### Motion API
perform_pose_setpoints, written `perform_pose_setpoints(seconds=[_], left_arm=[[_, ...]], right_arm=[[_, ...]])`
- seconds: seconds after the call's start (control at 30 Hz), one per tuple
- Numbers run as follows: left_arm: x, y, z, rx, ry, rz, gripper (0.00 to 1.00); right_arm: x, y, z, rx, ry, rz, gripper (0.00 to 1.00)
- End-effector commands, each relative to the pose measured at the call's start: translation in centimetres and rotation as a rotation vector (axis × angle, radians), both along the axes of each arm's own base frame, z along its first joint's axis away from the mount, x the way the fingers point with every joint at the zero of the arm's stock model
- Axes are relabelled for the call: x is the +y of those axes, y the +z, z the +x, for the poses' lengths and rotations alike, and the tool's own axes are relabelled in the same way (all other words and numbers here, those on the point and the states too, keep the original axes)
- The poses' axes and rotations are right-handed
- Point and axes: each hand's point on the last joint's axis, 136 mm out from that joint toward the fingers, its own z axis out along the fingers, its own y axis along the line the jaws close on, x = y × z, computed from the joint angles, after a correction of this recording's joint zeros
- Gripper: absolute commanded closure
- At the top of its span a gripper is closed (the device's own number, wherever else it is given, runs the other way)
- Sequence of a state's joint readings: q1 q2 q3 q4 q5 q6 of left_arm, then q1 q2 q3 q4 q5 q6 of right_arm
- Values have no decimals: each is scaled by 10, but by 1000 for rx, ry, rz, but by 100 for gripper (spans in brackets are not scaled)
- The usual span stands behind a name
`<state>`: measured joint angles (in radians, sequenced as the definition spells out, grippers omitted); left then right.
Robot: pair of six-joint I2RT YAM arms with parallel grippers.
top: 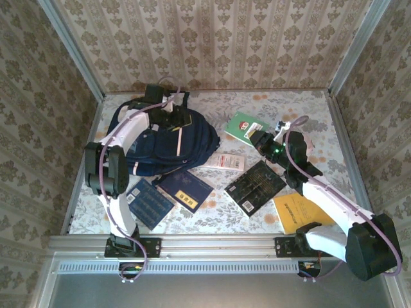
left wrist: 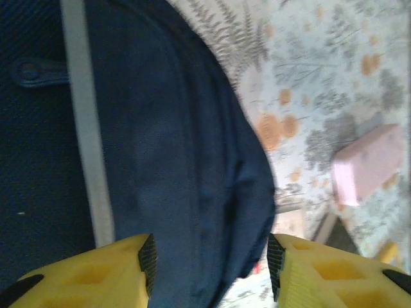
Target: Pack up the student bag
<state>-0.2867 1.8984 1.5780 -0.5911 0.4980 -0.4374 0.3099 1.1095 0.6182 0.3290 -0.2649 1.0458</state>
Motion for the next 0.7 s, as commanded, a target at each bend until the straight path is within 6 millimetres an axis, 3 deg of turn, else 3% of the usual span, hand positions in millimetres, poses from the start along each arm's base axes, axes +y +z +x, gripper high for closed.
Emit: perform_pose_setpoints(seconds=[0.0,0.27,0.67], left_arm=[[13,4,7,-54,-14,92,46],[17,-28,12,2,-12,129,45],[13,-51,5,59,-18,103,46]], right_arm=[[6,17,-7,-85,55,4,100],[8,3,-12,-72,78,7,100],[11,1,-14,-73,91,37,100]])
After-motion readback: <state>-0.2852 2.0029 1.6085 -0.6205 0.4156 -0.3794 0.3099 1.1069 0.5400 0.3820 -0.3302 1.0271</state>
